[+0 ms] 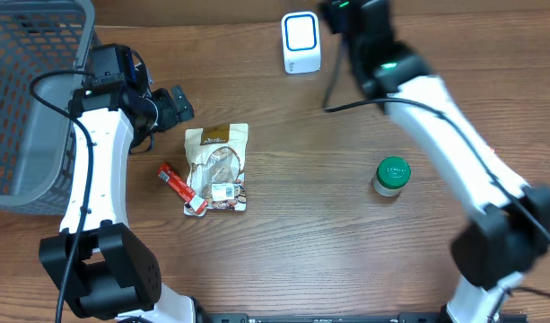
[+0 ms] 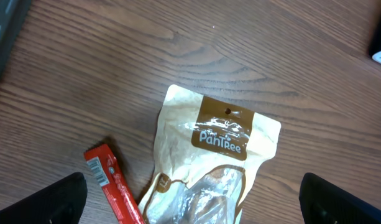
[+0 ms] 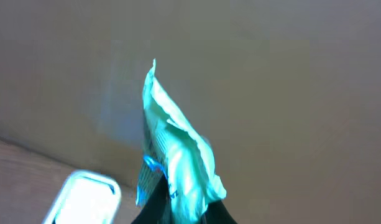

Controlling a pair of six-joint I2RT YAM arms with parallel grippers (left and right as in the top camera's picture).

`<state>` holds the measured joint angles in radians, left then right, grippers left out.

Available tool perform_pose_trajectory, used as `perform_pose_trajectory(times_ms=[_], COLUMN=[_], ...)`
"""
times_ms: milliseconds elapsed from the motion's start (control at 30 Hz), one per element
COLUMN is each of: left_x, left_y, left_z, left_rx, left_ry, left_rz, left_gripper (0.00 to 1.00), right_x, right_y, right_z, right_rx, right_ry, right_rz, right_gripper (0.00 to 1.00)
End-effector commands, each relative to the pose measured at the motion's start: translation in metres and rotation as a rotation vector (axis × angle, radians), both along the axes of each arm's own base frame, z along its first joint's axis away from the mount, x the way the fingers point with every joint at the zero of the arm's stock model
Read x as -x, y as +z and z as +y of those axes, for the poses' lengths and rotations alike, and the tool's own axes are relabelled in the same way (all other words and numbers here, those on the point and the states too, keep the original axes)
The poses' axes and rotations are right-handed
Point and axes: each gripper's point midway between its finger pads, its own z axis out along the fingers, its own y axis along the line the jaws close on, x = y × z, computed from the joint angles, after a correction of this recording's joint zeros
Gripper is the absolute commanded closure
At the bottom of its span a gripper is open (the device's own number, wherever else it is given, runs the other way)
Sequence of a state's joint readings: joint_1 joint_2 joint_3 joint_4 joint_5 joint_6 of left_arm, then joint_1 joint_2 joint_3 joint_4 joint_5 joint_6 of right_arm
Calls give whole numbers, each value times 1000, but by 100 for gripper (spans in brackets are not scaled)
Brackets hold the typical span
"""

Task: Scan the item barcode
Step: 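Carry the wipes packet right and lower it beside the Kleenex pack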

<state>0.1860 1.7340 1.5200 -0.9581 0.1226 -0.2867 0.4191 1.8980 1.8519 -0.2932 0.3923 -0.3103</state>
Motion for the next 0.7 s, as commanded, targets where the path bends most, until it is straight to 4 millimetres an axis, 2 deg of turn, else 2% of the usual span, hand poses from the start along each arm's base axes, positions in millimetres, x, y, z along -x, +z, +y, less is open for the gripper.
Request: perform_pose_trajectory(times_ms=[0, 67, 133, 233, 300, 500, 533, 667], left_x=[-3, -3, -3, -3, -3, -3, -3, -3], left_y=[8, 8, 8, 8, 8, 8, 8, 8], left_z=[2, 2, 2, 2, 2, 2, 2, 2], left_rx=[-2, -1, -1, -1, -1, -2, -2, -1], left_ry=[16, 16, 16, 16, 16, 16, 16, 16], left_rz=[-21, -20, -20, -20, -20, -21, -21, -21], left_gripper=[0, 0, 0, 0, 0, 0, 0, 0], right_x=[15, 26, 40, 68, 86, 126, 135, 152], right_y=[-6, -30, -58, -101, -123, -171, -184, -210], right_z=[-46, -66, -76, -91, -104, -146, -155, -171], right_rx=[-143, -140, -131, -142, -148, -134, -133, -136], right_ry=[-132, -159, -138, -112, -127, -234, -259, -302], right_rz=[106, 226, 365, 591, 711, 927, 973, 1052], right_gripper=[96, 97, 96, 96, 96, 96, 96, 96])
